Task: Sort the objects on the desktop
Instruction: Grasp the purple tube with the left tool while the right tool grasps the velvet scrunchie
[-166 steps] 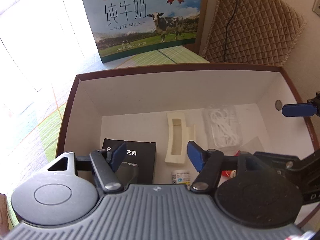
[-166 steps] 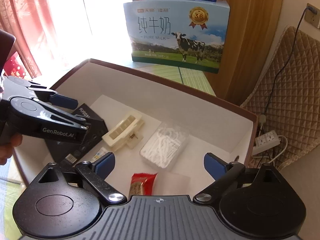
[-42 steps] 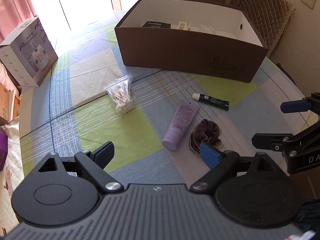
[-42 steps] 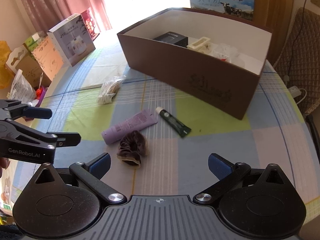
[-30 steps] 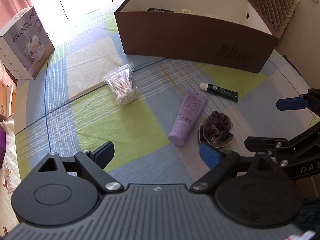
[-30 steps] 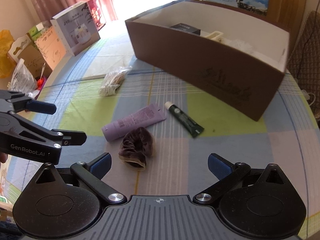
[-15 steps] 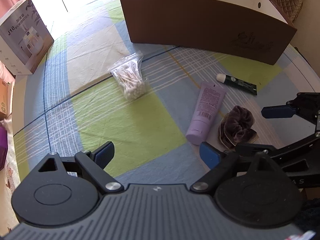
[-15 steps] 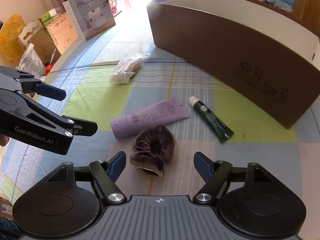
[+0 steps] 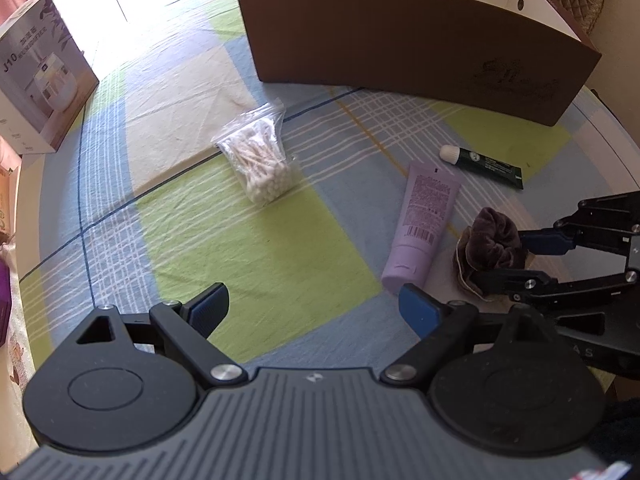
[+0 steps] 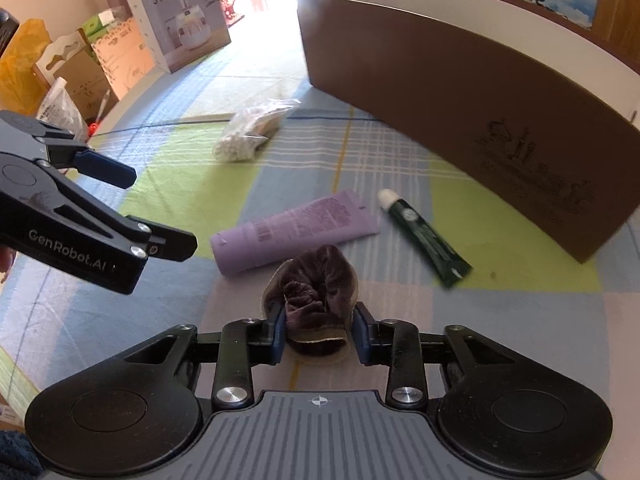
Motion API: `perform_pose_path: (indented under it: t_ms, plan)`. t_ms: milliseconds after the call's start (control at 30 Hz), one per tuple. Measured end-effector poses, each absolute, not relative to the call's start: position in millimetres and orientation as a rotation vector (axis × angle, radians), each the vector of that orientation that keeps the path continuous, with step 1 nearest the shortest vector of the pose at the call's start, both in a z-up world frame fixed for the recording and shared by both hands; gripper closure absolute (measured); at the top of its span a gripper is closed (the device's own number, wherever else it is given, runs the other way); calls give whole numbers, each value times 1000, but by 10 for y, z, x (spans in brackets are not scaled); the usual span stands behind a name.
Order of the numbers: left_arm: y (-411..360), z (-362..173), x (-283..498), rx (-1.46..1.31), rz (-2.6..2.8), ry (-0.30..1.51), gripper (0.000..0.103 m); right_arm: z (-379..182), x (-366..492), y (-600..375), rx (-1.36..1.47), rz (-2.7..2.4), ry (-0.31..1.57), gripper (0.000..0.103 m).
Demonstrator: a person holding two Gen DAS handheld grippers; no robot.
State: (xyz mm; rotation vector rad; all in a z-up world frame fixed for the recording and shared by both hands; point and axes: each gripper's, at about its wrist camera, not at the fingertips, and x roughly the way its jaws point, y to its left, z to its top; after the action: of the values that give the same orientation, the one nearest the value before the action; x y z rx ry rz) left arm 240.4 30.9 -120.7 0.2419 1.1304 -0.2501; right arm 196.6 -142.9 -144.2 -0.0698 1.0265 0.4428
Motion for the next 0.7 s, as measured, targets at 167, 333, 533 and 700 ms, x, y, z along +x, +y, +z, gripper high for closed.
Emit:
perform_pose_path:
  t_ms: [167, 333, 533, 700]
  plan:
    - [153, -1247, 2437, 259, -307, 1123, 13, -1401, 1922, -1666, -37, 359, 1048, 73]
    - [-41, -1291, 2483, 279, -388, 1106, 17, -1336, 1851, -2007, 22, 242, 1057, 73]
    - [-284, -1431, 2643, 323, -452, 1102, 31, -1303, 1751, -2378, 88, 120, 1058, 73]
    - [-400, -1520, 2688, 338, -460, 1112, 60, -1292, 1682, -2560, 146, 79, 1048, 72]
